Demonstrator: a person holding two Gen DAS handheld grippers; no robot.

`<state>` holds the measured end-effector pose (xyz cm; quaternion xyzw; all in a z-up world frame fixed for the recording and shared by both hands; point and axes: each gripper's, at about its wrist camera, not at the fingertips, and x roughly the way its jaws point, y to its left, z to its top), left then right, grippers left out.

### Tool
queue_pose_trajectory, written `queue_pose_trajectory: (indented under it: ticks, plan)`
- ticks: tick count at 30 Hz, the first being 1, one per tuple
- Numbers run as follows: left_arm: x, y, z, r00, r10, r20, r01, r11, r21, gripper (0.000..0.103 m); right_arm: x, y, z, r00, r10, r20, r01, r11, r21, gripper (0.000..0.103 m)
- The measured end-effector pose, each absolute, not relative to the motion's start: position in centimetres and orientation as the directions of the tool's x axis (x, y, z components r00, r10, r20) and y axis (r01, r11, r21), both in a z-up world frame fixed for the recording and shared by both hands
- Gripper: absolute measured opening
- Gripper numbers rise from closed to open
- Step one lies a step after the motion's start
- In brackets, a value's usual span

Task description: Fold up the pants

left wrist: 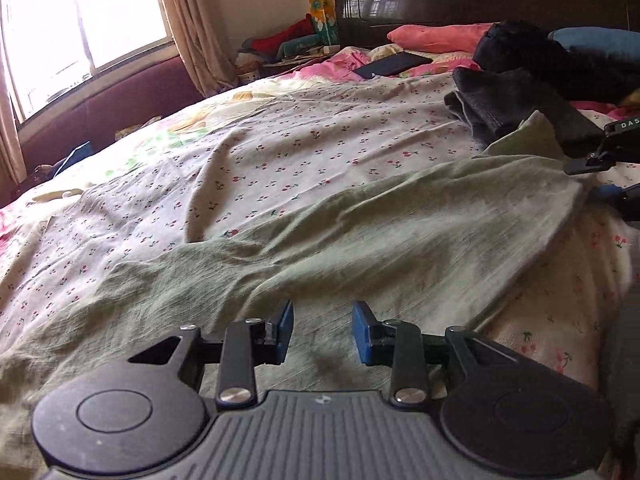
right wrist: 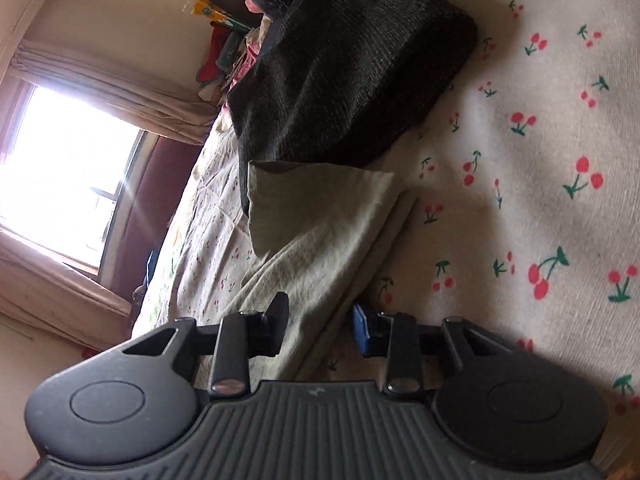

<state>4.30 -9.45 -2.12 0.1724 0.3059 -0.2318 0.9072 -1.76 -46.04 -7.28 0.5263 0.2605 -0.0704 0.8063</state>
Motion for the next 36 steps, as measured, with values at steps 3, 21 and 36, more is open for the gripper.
queue_pose_trajectory:
  ticks: [3, 21, 36]
  plan:
    - [4.5, -11.2, -2.4, 0.685, -0.336, -0.647, 0.561, 0.81, 0.173, 0.046, -1.0, -47.4, -8.3, 0.877, 0.154, -0.455, 0.366, 0.397, 0.842, 0.034]
    - [4.0, -10.4, -2.1, 0.563, -0.481, -0.671, 0.683, 0.729, 0.051, 0.048, 1.0, -45.5, 0.4, 0.938, 0.088, -0.335, 0.251, 0.494, 0.832, 0.005]
    - [3.0, 12.3, 3.9, 0.807, -0.21, -0.551, 0.245, 0.969, -0.011, 0.052, 13.2, -15.3, 8.6, 0.734, 0.533, -0.421, -0.277, 0.801, 0.531, 0.005]
